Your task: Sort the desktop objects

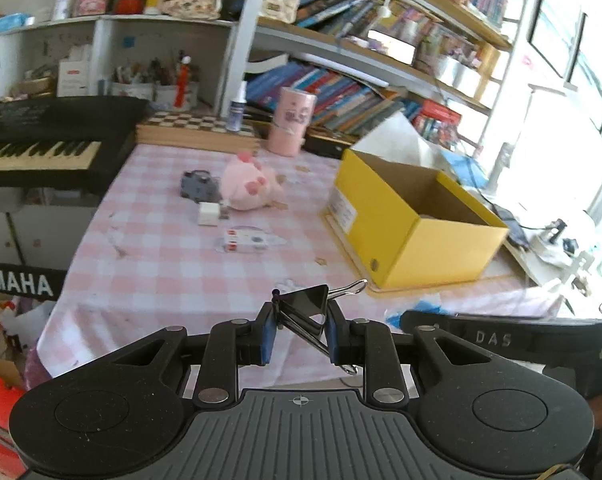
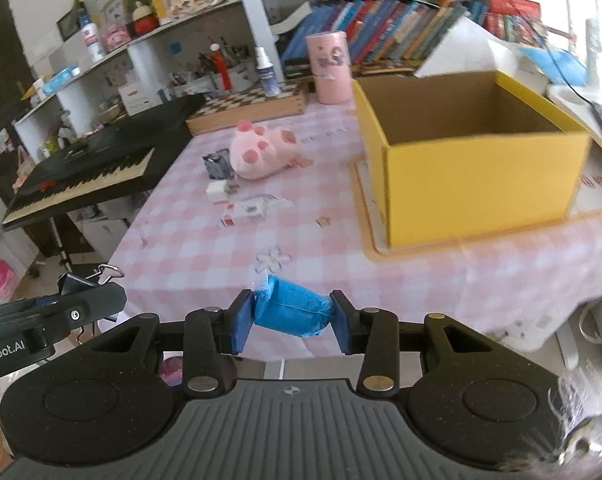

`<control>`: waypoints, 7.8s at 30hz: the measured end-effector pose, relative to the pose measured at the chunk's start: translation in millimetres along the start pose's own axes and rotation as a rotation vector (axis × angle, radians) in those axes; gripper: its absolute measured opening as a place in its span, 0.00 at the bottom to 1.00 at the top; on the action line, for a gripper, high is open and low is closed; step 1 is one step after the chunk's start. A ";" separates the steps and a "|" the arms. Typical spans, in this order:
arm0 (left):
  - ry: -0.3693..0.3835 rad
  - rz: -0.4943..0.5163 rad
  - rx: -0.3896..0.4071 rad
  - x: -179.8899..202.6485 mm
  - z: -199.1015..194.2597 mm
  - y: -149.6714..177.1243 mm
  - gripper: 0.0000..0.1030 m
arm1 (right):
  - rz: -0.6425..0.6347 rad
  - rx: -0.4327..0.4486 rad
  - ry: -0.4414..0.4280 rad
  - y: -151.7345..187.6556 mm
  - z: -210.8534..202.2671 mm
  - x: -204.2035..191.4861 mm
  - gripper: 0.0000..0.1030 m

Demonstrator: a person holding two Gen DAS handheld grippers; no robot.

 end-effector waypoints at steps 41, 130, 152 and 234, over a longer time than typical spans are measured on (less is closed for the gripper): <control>0.137 0.176 -0.024 126.2 68.8 4.5 0.24 | 0.123 -0.063 0.104 22.0 -19.0 119.6 0.37; -0.266 0.137 0.165 159.4 135.3 -30.5 0.78 | -0.126 0.215 0.245 -75.1 -4.7 250.9 0.96; -0.274 0.091 -0.050 66.3 82.5 28.4 0.79 | -0.050 -0.001 0.252 7.1 -16.9 147.6 0.96; -0.287 -0.022 -0.098 -47.7 210.5 -55.7 0.77 | -0.320 0.029 -0.027 -146.4 160.6 11.6 0.64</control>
Point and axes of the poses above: each gripper's, at about its wrist camera, not at the fingertips, and z roughly the way its jaws point, x to its right, y to its underside, the point moved 10 cm from there along z, roughly the way its jaws point, and after that the axes turned 15 degrees about -z, right-handed, at the moved point
